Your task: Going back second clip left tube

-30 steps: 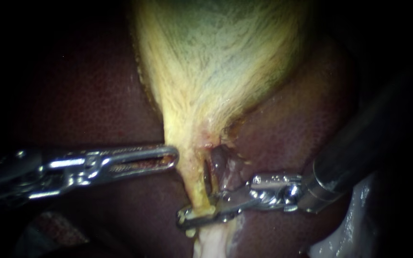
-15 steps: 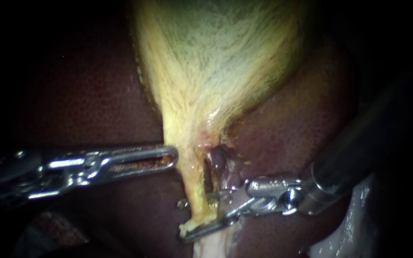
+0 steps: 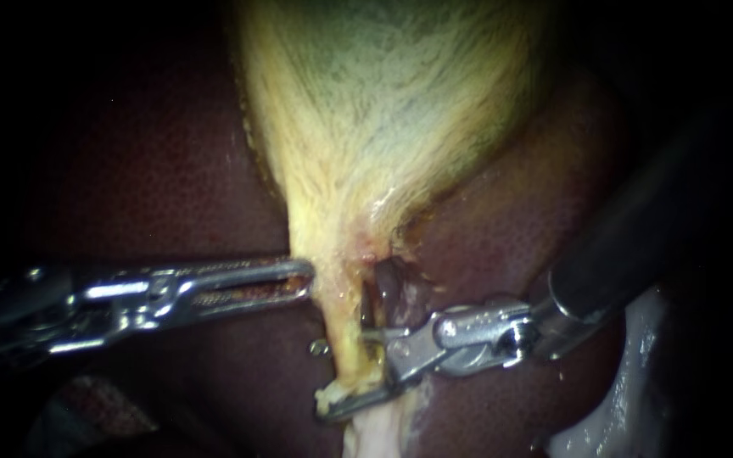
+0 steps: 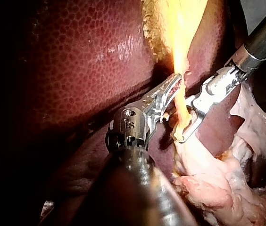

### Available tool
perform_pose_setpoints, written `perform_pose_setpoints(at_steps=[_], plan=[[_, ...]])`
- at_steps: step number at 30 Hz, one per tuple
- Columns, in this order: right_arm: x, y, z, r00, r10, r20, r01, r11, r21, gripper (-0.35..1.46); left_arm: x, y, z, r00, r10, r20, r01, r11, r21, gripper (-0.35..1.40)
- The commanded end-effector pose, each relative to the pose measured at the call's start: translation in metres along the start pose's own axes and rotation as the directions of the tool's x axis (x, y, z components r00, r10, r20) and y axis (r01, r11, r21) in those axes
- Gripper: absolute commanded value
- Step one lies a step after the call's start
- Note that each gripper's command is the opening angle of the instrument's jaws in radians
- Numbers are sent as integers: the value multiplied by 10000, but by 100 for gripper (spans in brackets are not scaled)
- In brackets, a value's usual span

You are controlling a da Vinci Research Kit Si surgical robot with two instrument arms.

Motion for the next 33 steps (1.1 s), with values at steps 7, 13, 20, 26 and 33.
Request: perform_pose_setpoints(at_steps=[7,13,20,26,33], plan=[[6,-9,3,9999,-144,38,143,9997,186,60,0,2,0,10000,1,-2,-1,10000,-1,-35],[3,-7,2,9990,-447,58,446,9988,223,60,0,2,0,10000,1,-2,-1,10000,-1,-35],[-2,-13,-8,9929,-1184,85,1180,9924,354,60,0,4,0,10000,4,10,-4,10000,-20,-35],[-5,-13,-14,9880,-1540,90,1536,9874,388,60,0,4,-1,10000,5,8,-5,10000,-17,-35],[-4,-7,-15,9875,-1575,86,1571,9869,373,60,0,4,-1,10000,3,9,-3,10000,-18,-35]])
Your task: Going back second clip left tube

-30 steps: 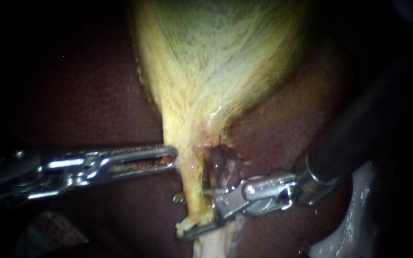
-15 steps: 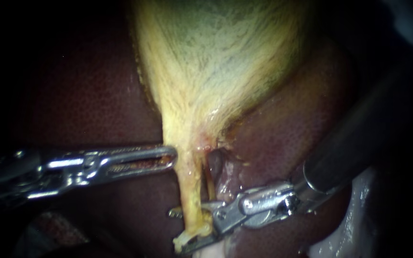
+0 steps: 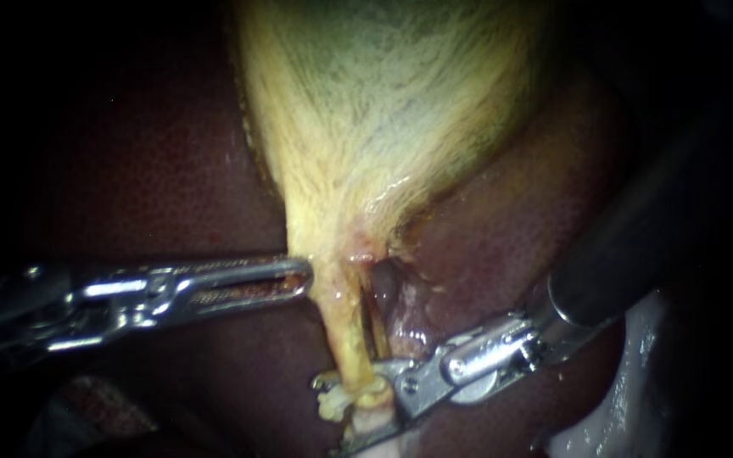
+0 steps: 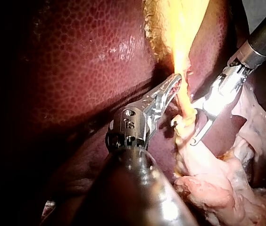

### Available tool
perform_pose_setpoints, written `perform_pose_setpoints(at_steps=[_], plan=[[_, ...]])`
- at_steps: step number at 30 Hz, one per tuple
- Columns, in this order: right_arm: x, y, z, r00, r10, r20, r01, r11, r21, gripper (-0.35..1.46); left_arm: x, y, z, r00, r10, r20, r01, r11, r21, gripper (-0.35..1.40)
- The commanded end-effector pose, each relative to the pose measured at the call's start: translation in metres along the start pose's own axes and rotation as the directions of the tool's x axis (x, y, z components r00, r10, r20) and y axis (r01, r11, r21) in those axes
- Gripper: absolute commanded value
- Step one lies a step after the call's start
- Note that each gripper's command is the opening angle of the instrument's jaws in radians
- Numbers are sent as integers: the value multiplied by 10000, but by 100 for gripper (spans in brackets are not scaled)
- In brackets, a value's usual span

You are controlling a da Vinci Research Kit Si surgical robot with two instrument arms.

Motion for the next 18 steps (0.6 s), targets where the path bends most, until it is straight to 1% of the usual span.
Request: perform_pose_setpoints(at_steps=[1,3,5,9,12,15,17,18], plan=[[0,3,5,10000,46,-3,-46,10000,-29,60,-1,-1,1,10000,-1,3,1,10000,-1,-35],[1,9,9,9999,120,-3,-120,9999,-85,60,-1,-1,1,10000,-2,4,2,10000,-3,-35],[0,16,8,9998,202,6,-201,9993,-307,60,-1,-1,1,10000,-2,4,2,10000,-2,-35],[-8,26,-10,9994,333,-2,-332,9971,-689,60,0,0,0,10000,-1,3,1,10000,-1,-35],[-14,34,-30,9991,432,-13,-431,9940,-1002,60,0,0,0,10000,0,1,0,10000,1,-35],[-19,37,-50,9988,498,-19,-497,9901,-1310,60,0,0,0,10000,0,1,0,10000,1,-35],[-19,35,-61,9984,574,-13,-568,9848,-1642,60,0,0,0,10000,1,1,-1,10000,2,-35],[-18,33,-67,9981,621,-22,-616,9835,-1700,60,0,0,-1,10000,1,0,-1,10000,3,-35]])
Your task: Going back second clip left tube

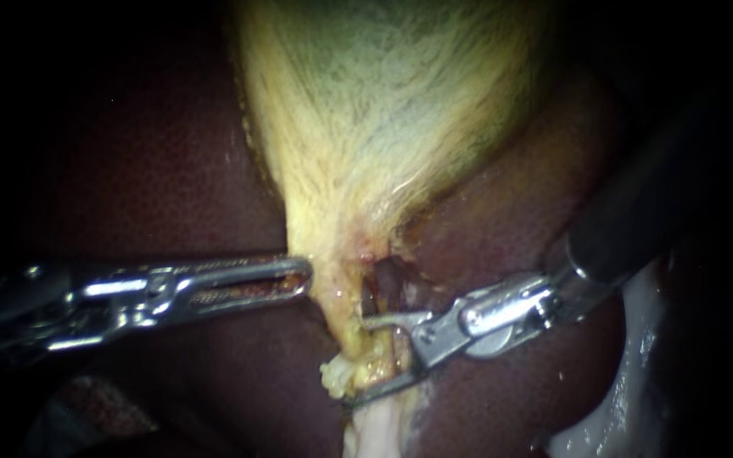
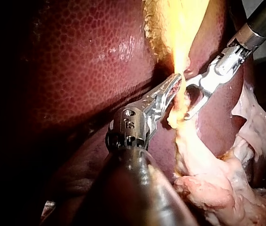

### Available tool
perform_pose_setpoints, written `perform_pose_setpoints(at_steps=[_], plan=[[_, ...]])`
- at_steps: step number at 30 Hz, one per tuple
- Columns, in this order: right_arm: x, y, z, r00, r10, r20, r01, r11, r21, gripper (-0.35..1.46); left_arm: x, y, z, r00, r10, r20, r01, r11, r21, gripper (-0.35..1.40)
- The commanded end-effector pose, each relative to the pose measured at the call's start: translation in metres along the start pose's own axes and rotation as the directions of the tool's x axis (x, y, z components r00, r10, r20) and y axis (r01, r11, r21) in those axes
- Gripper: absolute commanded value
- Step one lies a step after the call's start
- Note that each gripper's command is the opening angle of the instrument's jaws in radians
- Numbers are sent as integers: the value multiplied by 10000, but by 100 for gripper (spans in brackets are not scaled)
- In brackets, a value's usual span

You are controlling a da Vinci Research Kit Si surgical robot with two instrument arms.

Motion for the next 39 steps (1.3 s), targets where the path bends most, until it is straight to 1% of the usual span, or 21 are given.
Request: perform_pose_setpoints(at_steps=[1,7,11,15,18,25,30,34,35,39], plan=[[2,-2,-8,10000,62,-13,-62,10000,-48,60,0,0,-1,10000,5,-3,-5,10000,11,-35],[15,-9,-46,9995,318,-51,-319,9993,-213,60,0,0,-1,10000,7,-4,-7,10000,12,-35],[24,-8,-73,10000,-38,-27,37,9996,-286,60,0,0,-1,10000,7,-3,-7,10000,11,-35],[33,-6,-98,9992,-398,-27,397,9990,-223,60,1,0,0,10000,10,2,-10,10000,6,-35],[39,-4,-111,9984,-570,-21,569,9981,-228,60,3,0,2,10000,18,11,-18,10000,-5,-35],[46,-8,-122,9952,-979,17,979,9949,-250,60,6,3,10,10000,41,35,-41,10000,-31,-35],[48,-8,-126,9928,-1195,32,1195,9926,-237,60,9,15,26,9999,72,88,-71,10000,-43,-35],[50,-7,-132,9925,-1225,35,1225,9921,-252,60,11,24,40,9999,105,37,-105,9999,-117,-35],[51,-7,-134,9926,-1217,40,1218,9922,-278,60,12,25,42,9999,111,62,-110,9998,-151,-35],[53,-5,-139,9915,-1302,51,1303,9910,-298,60,16,22,55,10000,74,-48,-74,9999,-140,-35]])
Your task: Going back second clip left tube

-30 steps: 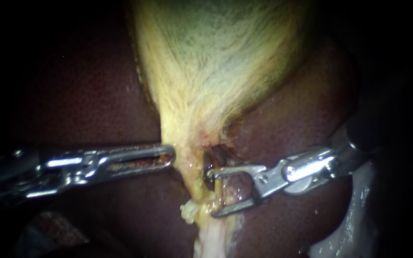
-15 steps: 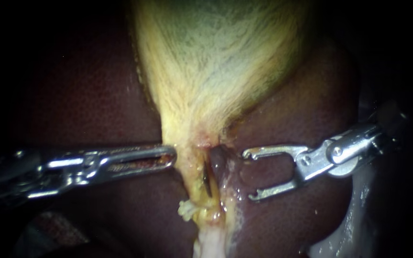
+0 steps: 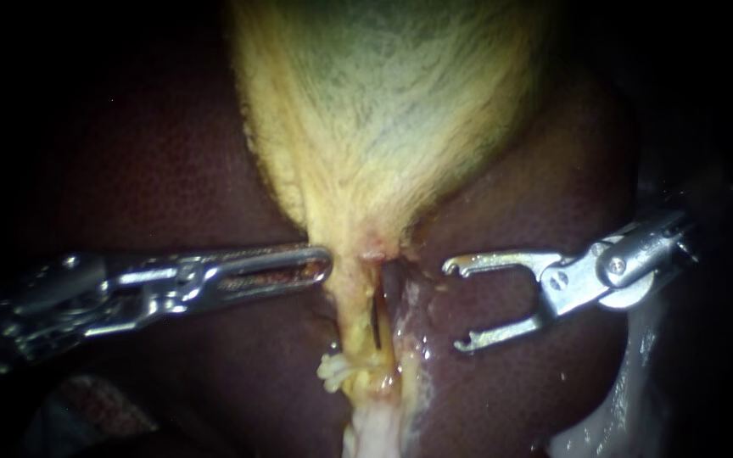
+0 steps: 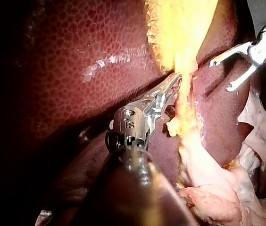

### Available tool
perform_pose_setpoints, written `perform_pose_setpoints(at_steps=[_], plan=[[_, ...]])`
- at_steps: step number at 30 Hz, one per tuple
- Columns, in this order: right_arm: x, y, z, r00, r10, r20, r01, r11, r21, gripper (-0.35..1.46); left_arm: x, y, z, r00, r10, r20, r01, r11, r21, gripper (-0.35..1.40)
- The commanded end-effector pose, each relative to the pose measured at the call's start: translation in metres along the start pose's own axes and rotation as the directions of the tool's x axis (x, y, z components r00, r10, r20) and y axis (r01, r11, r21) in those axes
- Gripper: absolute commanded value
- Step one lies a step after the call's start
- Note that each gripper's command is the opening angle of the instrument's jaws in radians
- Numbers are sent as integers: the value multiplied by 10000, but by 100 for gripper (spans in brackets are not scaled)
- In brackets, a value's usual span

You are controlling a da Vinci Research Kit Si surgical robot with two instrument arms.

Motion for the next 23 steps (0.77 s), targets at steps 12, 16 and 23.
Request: perform_pose_setpoints(at_steps=[12,16,23], plan=[[4,1,-7,10000,-12,21,12,10000,-68,60,8,-7,13,9999,-4,-147,5,10000,75,-35],[5,1,-7,10000,-9,23,9,10000,-73,60,8,-7,14,9999,-2,-144,3,10000,72,-35],[5,0,-7,10000,-2,28,2,10000,-86,60,8,-7,14,9999,-2,-146,3,10000,74,-35]])
